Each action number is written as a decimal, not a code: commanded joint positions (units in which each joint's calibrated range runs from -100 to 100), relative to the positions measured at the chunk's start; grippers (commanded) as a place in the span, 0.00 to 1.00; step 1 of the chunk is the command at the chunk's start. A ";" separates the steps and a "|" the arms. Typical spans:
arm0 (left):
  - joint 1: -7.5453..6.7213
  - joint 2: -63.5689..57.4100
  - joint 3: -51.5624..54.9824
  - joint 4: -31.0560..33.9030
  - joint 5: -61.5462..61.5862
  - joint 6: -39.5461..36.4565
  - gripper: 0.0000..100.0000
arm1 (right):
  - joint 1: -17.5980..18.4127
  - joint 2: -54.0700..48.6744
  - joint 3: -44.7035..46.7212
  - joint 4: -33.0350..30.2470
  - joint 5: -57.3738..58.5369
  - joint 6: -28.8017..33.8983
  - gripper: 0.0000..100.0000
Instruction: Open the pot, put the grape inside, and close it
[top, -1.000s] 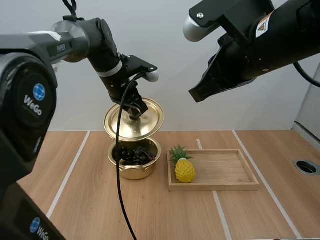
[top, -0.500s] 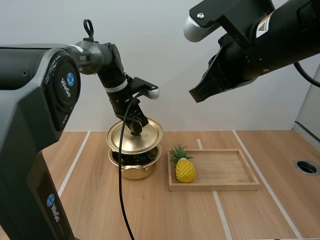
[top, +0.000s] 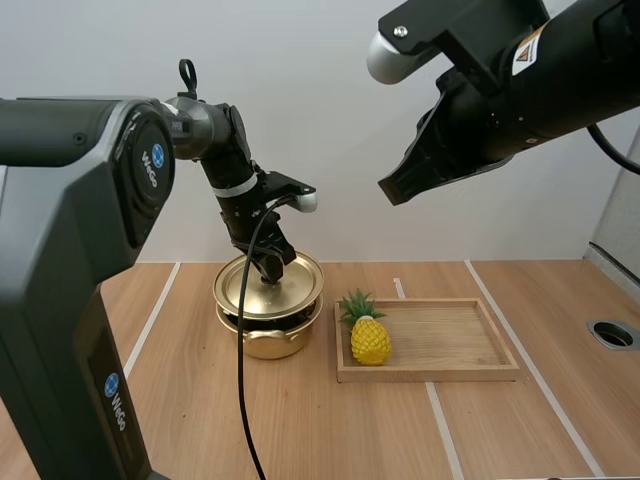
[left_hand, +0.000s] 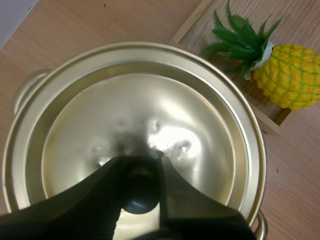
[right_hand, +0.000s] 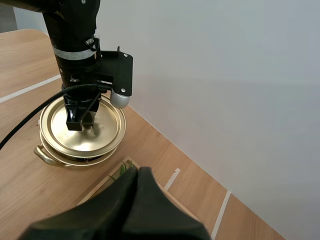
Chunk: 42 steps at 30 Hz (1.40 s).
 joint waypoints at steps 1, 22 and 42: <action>-0.11 -0.15 1.19 0.05 0.00 -0.06 0.00 | -0.31 -0.56 0.22 -0.74 0.29 0.11 0.00; -0.11 -0.15 3.98 -2.57 0.00 1.66 0.00 | -0.31 -0.56 0.22 -0.64 0.66 0.11 0.00; -0.11 2.20 3.98 -0.89 0.00 0.94 0.00 | -0.31 -0.56 0.22 -0.53 0.66 0.11 0.00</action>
